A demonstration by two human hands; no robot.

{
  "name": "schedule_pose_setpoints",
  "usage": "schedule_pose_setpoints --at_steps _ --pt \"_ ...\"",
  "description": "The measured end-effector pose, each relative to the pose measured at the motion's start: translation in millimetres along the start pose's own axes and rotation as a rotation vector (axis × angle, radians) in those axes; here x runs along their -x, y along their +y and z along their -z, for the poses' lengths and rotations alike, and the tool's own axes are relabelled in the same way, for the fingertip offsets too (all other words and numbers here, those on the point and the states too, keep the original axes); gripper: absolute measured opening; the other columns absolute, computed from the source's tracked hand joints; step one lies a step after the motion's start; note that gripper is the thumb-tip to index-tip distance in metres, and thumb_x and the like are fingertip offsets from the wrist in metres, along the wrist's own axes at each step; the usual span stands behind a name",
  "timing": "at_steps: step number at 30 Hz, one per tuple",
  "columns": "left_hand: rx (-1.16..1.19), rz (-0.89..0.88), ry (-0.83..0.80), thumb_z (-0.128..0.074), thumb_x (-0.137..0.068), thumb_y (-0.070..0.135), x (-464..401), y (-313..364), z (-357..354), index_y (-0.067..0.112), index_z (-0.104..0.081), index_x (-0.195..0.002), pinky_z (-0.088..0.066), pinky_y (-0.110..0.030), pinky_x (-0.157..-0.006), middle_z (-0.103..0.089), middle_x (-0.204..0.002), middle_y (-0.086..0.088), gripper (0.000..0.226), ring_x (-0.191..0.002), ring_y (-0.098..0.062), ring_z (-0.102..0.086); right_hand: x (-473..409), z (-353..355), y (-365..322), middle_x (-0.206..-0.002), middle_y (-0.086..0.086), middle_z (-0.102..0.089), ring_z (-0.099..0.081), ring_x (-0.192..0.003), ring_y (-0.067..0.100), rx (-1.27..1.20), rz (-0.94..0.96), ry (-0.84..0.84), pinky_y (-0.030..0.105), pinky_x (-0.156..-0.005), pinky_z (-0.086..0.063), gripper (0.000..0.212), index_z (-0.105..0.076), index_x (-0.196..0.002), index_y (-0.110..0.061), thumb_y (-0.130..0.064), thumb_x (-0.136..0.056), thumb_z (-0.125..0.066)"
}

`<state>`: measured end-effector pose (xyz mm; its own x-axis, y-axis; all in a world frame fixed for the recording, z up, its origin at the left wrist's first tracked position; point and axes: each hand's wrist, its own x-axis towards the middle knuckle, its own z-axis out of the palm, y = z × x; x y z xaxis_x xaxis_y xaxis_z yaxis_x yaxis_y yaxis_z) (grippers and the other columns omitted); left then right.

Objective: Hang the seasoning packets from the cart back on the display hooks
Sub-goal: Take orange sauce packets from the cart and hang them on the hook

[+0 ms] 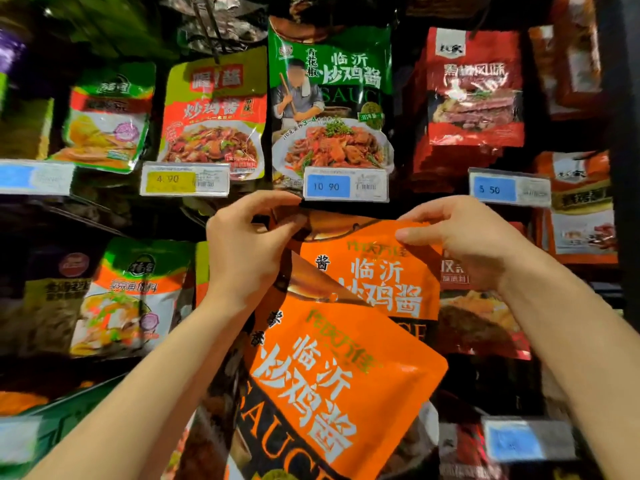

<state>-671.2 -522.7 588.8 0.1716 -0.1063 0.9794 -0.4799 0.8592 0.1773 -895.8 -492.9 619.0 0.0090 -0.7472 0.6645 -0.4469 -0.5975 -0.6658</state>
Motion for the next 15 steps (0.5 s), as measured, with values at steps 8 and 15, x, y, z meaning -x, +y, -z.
schedule_pose_setpoints --at_steps 8,15 --pt "0.098 -0.075 0.029 -0.078 -0.072 0.01 6.8 21.9 15.4 0.024 -0.068 -0.085 -0.045 -0.02 -0.057 -0.069 -0.084 0.011 0.022 -0.069 -0.007 -0.063 18.6 11.2 -12.9 -0.085 0.015 -0.071 -0.066 -0.068 0.021 -0.11 0.013 -0.143 0.021 -0.055 -0.055 0.023 -0.071 -0.092 -0.008 0.006 -0.075 -0.066" --pt "0.159 -0.117 0.055 -0.075 -0.072 0.002 14.6 32.0 24.3 0.018 -0.067 -0.087 -0.047 -0.016 -0.061 -0.067 -0.084 0.013 0.024 -0.074 -0.001 -0.063 36.5 7.1 -9.5 -0.07 0.006 -0.071 -0.066 -0.061 0.011 -0.046 0.125 -0.007 0.019 -0.055 -0.051 0.006 -0.071 -0.077 -0.011 -0.006 -0.076 -0.071"
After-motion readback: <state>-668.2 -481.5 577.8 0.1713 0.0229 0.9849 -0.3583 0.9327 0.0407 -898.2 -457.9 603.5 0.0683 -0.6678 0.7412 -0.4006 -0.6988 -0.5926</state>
